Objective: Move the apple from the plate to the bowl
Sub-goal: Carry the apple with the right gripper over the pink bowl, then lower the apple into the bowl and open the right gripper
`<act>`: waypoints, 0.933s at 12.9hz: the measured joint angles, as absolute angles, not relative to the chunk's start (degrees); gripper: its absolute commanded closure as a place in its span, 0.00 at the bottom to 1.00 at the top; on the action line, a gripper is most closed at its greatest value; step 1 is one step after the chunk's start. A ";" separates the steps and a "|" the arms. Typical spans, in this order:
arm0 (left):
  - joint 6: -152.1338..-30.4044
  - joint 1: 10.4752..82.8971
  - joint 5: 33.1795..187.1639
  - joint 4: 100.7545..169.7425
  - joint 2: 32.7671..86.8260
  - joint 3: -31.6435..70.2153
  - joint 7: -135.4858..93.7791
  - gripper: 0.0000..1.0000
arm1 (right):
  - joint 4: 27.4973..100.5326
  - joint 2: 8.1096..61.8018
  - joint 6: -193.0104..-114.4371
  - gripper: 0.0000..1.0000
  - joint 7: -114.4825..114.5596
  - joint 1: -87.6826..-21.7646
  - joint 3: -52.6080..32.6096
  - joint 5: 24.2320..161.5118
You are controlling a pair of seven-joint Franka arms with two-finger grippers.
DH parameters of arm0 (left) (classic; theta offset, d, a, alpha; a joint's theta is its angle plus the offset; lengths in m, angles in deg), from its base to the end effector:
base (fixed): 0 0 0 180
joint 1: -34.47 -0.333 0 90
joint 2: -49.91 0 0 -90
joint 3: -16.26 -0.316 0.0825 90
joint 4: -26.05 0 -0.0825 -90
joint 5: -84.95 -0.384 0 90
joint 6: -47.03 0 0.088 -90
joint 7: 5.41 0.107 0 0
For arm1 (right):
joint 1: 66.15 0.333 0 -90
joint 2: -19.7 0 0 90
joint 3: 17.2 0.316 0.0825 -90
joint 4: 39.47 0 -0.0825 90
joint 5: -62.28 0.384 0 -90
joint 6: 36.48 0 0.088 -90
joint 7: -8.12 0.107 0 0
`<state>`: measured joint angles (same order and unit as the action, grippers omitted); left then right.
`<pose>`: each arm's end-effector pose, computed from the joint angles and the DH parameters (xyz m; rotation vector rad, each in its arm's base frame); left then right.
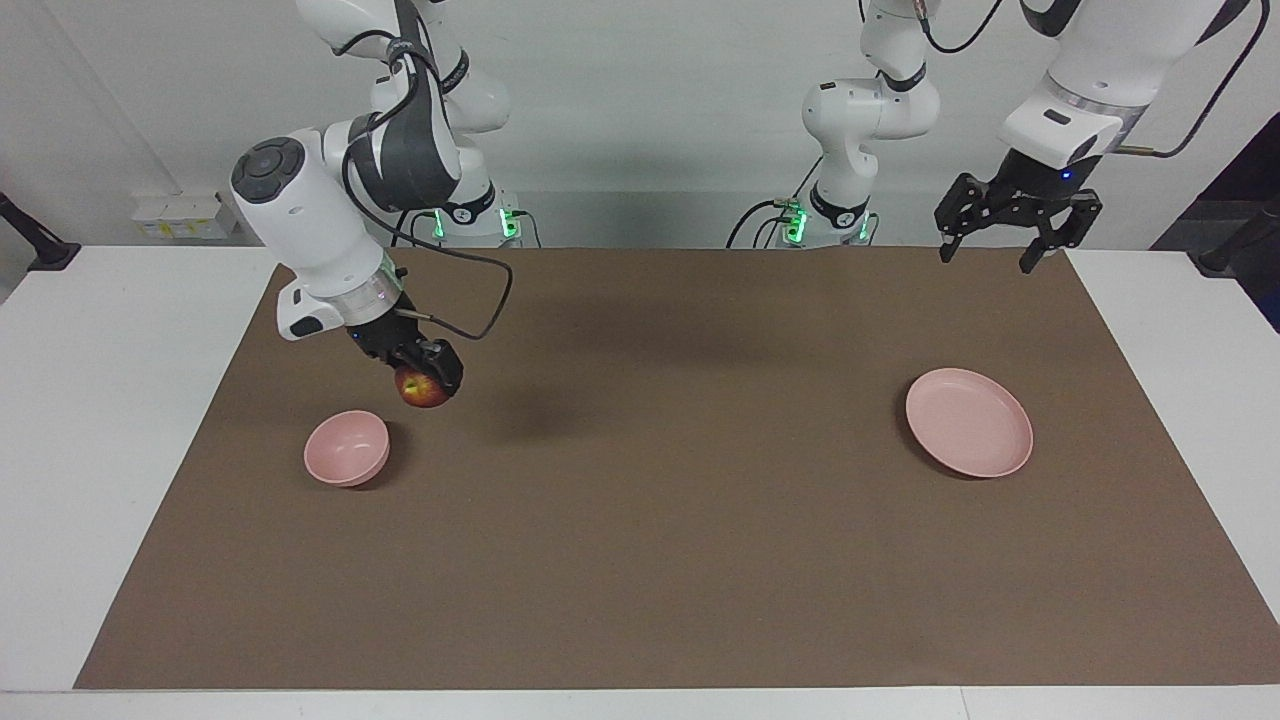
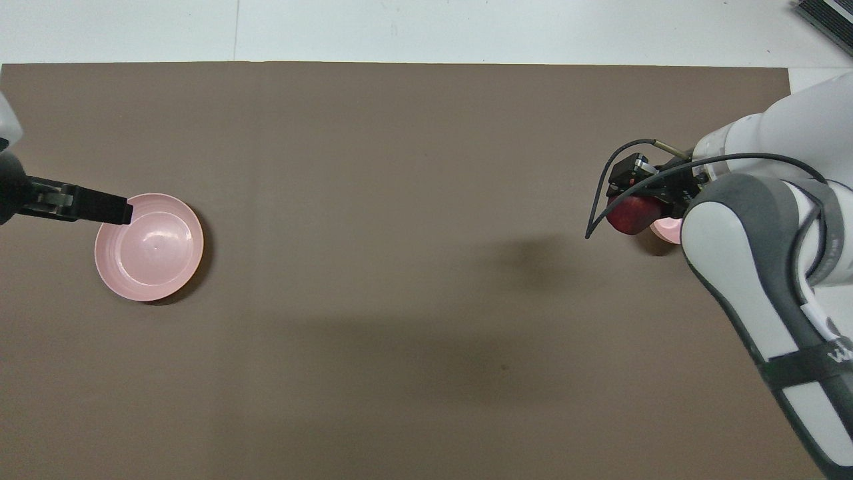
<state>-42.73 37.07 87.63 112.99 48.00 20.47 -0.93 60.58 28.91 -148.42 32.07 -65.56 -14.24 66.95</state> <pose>0.5393 -0.0703 0.6677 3.0777 -0.3076 0.1262 0.6133 0.0418 0.4805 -2.9916 0.5840 -0.0388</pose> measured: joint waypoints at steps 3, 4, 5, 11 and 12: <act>-42.22 37.07 87.14 112.80 48.29 18.76 1.72 0.00 | 61.28 29.18 -151.25 1.00 28.96 -67.81 -14.34 56.74; -42.17 37.12 86.89 112.80 48.38 18.05 2.67 0.00 | 62.38 29.16 -153.94 1.00 28.93 -68.20 -14.34 53.30; -42.02 37.19 86.54 112.79 48.41 17.13 3.25 0.00 | 64.00 29.04 -157.18 1.00 28.93 -68.57 -14.34 50.29; -38.77 37.44 84.44 112.75 48.58 14.77 4.61 0.00 | 74.33 28.99 -175.01 1.00 28.93 -71.12 -14.40 45.04; -38.71 37.83 84.43 112.75 48.61 14.14 4.61 0.00 | 75.80 29.22 -176.44 1.00 28.93 -71.76 -14.41 45.03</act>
